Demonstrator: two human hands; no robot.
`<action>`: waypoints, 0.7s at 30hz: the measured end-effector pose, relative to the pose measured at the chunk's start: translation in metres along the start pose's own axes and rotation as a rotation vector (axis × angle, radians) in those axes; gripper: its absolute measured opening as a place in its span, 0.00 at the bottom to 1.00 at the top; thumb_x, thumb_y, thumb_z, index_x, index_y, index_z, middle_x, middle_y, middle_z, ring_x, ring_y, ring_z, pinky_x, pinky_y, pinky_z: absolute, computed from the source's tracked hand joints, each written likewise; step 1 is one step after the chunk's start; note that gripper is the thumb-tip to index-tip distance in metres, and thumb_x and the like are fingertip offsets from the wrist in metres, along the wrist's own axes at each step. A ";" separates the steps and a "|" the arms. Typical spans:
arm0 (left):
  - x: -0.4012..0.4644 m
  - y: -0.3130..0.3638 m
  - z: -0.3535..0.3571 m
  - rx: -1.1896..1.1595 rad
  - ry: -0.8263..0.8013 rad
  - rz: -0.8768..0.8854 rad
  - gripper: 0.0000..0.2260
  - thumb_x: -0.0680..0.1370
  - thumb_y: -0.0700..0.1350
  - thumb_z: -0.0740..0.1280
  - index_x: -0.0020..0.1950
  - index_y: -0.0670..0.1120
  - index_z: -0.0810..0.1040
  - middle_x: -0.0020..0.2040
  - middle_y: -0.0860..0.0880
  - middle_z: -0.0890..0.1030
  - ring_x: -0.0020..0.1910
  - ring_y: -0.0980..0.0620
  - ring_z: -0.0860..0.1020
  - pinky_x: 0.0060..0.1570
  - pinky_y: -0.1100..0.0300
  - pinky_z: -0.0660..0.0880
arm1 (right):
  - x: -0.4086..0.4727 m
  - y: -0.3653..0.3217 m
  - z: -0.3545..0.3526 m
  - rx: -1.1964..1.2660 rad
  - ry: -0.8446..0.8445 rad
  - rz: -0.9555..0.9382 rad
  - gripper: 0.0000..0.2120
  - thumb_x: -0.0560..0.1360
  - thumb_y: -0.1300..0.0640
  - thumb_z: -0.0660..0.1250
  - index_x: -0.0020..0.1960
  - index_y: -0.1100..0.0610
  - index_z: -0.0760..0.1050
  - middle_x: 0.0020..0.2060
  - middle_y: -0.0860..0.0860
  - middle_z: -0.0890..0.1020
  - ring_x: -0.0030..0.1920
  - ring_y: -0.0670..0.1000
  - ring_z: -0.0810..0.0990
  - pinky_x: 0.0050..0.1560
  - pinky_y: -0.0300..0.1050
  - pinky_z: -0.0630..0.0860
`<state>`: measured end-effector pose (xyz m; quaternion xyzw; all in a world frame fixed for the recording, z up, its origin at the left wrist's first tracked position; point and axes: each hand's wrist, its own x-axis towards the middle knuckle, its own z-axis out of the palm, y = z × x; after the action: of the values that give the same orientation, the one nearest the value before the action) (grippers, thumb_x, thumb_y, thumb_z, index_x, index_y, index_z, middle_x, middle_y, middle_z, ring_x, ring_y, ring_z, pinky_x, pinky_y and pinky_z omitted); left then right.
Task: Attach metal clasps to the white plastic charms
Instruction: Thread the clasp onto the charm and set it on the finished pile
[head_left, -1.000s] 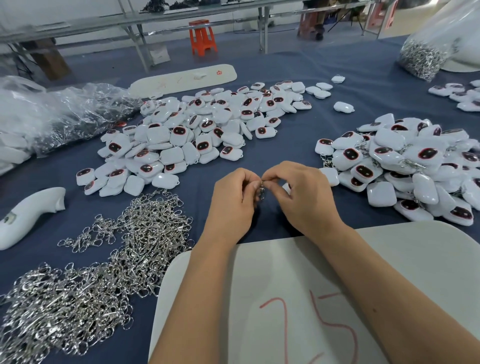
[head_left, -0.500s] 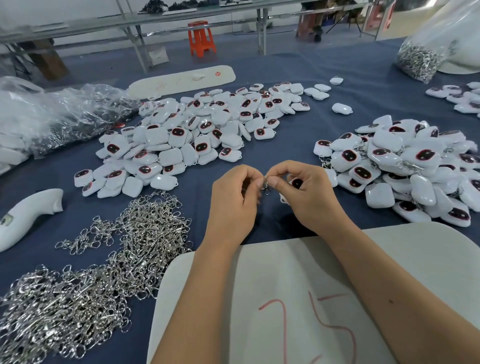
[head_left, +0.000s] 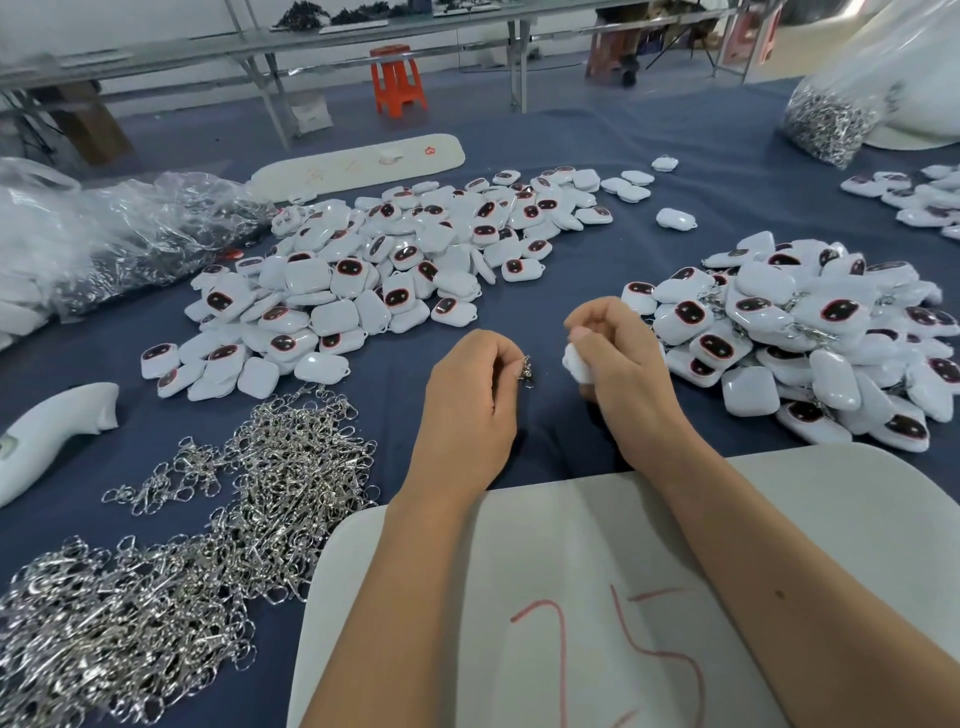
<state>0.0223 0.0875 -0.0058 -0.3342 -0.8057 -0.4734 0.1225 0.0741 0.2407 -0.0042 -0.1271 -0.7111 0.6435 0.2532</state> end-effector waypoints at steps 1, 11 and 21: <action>0.000 0.000 0.001 0.009 -0.012 0.008 0.06 0.81 0.36 0.65 0.46 0.45 0.77 0.43 0.54 0.78 0.43 0.55 0.76 0.43 0.68 0.70 | 0.001 -0.001 -0.002 0.108 -0.002 0.065 0.07 0.75 0.60 0.63 0.51 0.52 0.75 0.40 0.47 0.78 0.32 0.43 0.73 0.32 0.37 0.70; -0.002 0.005 0.007 0.010 -0.120 0.042 0.06 0.79 0.36 0.65 0.45 0.46 0.75 0.42 0.54 0.77 0.43 0.52 0.76 0.43 0.57 0.73 | 0.002 0.004 -0.003 -0.067 0.068 0.017 0.06 0.77 0.61 0.72 0.47 0.51 0.84 0.30 0.40 0.79 0.29 0.41 0.73 0.32 0.33 0.70; -0.004 0.005 0.006 0.004 -0.123 -0.018 0.06 0.77 0.37 0.67 0.44 0.47 0.76 0.41 0.54 0.77 0.39 0.52 0.75 0.40 0.55 0.73 | -0.001 -0.001 -0.003 -0.118 0.046 -0.022 0.05 0.76 0.66 0.71 0.47 0.58 0.85 0.26 0.36 0.77 0.26 0.39 0.73 0.31 0.27 0.68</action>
<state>0.0293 0.0931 -0.0074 -0.3552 -0.8156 -0.4515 0.0689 0.0767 0.2421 -0.0036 -0.1489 -0.7432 0.5945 0.2686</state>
